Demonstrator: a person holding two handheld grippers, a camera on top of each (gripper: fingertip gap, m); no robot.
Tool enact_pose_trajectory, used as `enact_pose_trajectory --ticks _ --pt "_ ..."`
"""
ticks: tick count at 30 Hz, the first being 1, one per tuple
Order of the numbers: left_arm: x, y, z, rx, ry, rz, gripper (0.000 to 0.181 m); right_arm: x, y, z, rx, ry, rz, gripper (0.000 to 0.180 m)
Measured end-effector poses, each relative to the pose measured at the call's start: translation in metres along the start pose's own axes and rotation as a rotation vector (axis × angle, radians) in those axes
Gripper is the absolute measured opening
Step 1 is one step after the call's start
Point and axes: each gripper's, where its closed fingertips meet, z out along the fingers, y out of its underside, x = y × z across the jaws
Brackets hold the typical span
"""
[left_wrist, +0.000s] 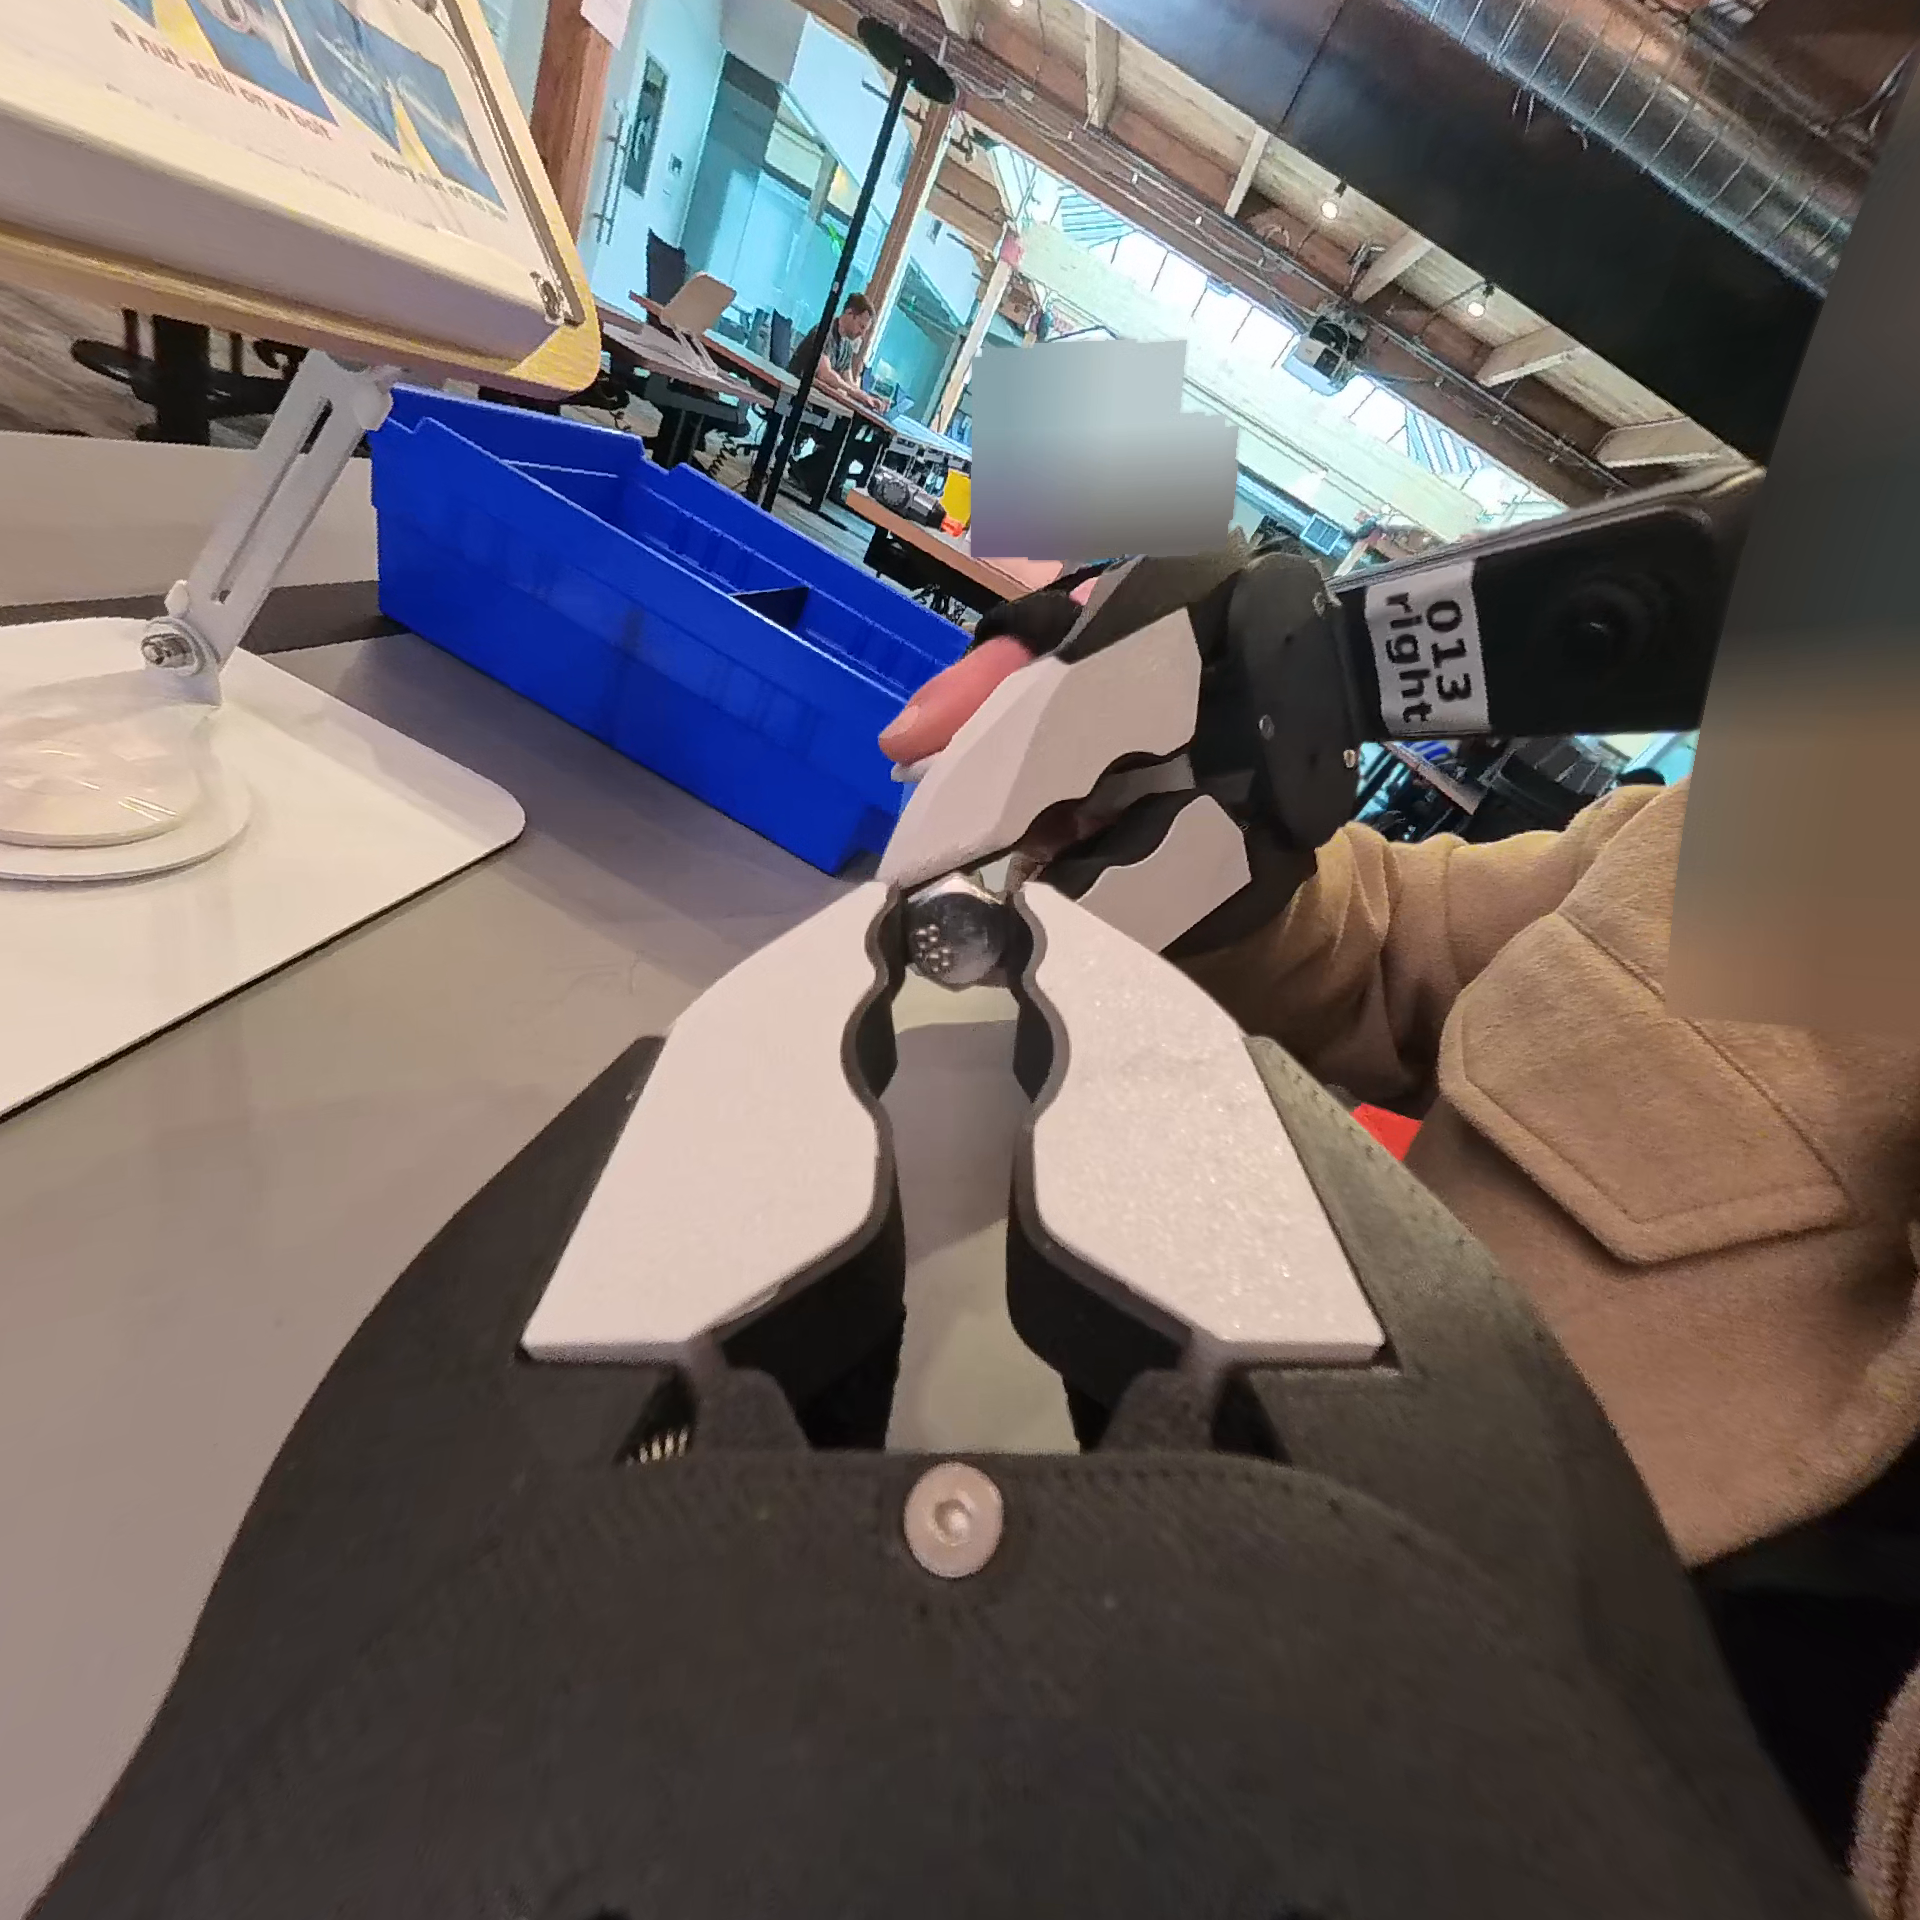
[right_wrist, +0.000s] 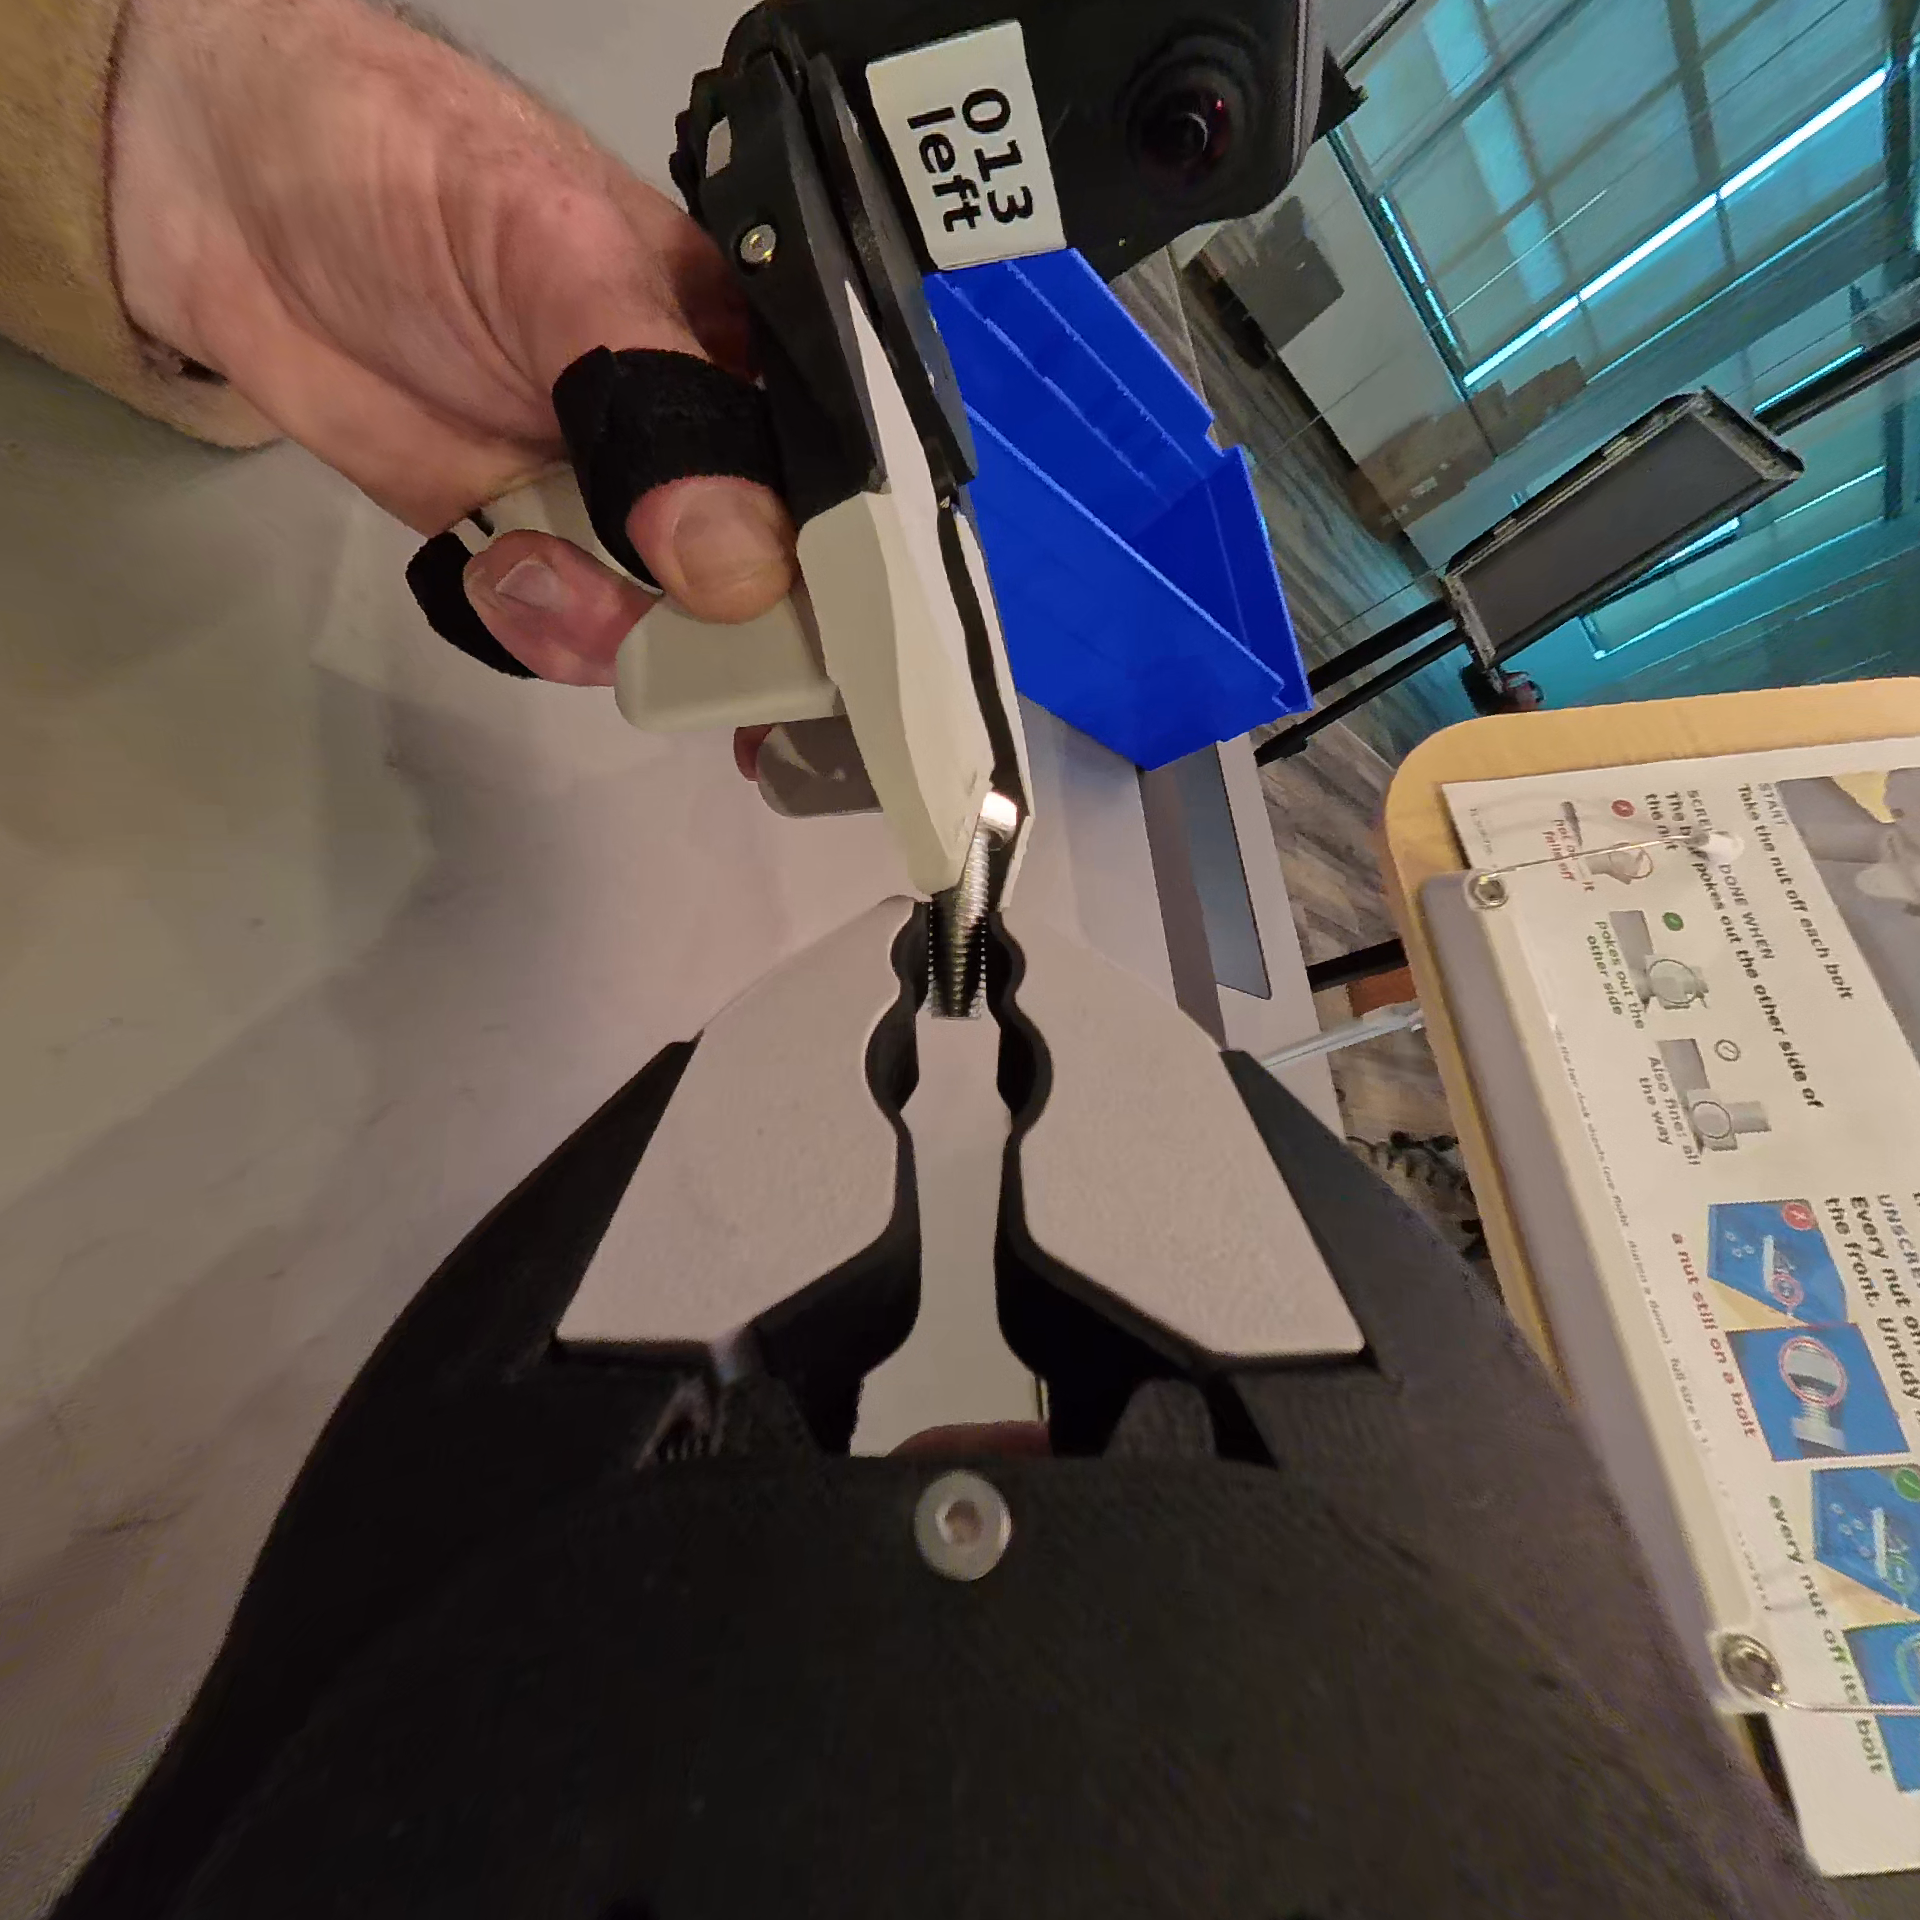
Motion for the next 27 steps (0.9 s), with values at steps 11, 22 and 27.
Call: enact_pose_trajectory --ticks 11,22,27 --pt "0.004 -0.004 -0.002 0.034 0.047 -0.025 0.018 0.002 -0.004 -0.001 0.008 0.026 -0.017 0.01" --pt "0.006 -0.03 -0.018 0.158 0.026 0.051 0.03 0.015 -0.005 -0.01 0.02 0.06 -0.011 0.01" --pt "0.005 -0.031 -0.029 0.167 0.026 0.093 0.0 0.035 -0.005 -0.024 0.026 0.112 0.001 0.01"
